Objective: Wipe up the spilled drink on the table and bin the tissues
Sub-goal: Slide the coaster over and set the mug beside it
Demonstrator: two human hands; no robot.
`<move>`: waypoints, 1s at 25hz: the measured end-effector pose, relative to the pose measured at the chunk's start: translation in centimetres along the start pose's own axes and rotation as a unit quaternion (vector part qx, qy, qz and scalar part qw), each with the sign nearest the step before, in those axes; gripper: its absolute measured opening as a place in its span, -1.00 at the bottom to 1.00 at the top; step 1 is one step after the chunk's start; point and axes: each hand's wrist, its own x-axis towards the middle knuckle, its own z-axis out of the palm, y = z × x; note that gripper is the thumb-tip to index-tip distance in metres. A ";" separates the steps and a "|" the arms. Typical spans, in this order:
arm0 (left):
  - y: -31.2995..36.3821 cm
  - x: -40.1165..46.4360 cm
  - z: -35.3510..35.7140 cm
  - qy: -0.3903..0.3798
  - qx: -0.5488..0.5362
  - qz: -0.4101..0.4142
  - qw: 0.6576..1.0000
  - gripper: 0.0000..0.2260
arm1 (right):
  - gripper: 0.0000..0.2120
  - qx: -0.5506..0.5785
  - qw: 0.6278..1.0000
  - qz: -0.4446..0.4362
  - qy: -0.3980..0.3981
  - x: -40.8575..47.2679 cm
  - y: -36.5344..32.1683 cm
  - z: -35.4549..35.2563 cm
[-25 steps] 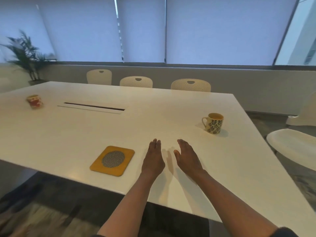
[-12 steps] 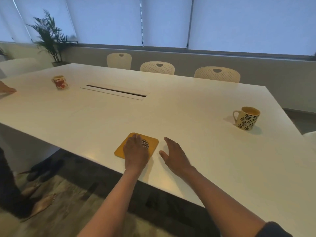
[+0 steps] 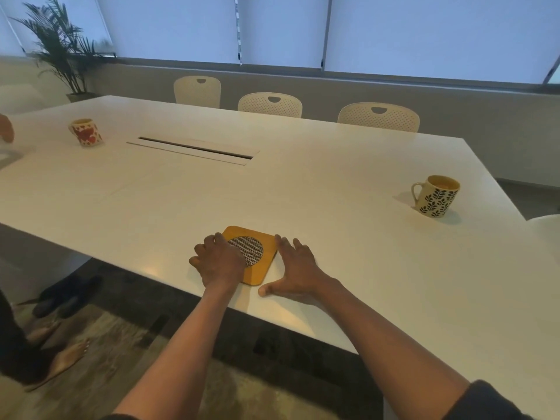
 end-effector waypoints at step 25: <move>9.5 -1.9 -1.5 -0.100 -0.207 -0.002 0.973 -0.72 | 0.22 0.148 0.987 0.038 0.044 -6.3 8.7 -5.6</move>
